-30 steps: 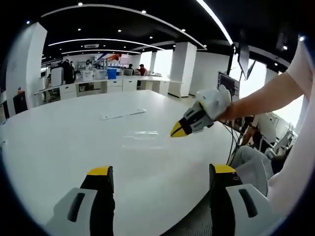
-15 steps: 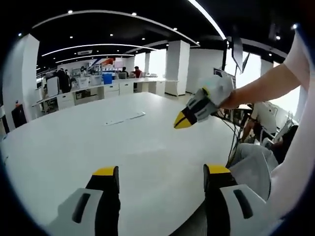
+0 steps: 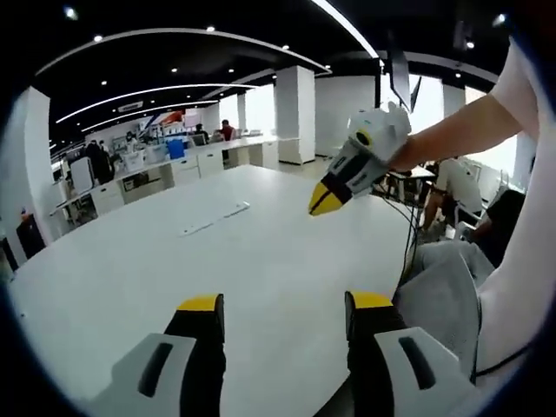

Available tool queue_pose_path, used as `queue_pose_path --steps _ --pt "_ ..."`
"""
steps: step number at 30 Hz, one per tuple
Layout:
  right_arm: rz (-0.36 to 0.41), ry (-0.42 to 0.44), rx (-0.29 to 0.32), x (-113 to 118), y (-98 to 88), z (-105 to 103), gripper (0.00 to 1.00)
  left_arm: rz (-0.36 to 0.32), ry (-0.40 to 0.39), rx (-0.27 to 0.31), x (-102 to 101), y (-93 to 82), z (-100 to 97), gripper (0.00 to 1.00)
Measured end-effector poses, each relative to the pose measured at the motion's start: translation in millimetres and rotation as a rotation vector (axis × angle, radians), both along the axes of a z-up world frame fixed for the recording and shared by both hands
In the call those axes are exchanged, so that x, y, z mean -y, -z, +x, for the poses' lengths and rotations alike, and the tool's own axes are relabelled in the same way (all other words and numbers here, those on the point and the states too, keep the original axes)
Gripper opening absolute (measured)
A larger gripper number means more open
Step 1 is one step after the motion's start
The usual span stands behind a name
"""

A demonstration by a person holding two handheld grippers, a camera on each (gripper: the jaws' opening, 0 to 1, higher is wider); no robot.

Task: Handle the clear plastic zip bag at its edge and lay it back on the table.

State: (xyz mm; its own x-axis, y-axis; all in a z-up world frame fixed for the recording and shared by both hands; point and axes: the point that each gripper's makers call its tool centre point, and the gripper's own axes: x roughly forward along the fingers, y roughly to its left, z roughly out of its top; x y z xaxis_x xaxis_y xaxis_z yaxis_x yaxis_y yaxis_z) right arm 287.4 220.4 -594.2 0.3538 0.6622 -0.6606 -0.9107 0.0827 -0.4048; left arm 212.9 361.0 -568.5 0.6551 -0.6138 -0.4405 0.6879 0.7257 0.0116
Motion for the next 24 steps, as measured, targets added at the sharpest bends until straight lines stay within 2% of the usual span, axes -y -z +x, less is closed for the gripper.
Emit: queue_pose_path --steps 11,24 --pt "0.027 -0.016 0.017 0 -26.3 -8 0.0 0.052 0.048 0.035 -7 -14.7 7.2 0.41" --pt "0.023 -0.055 0.027 0 -54.1 -24 0.0 0.14 0.128 0.094 -7 -44.5 21.3 0.32"
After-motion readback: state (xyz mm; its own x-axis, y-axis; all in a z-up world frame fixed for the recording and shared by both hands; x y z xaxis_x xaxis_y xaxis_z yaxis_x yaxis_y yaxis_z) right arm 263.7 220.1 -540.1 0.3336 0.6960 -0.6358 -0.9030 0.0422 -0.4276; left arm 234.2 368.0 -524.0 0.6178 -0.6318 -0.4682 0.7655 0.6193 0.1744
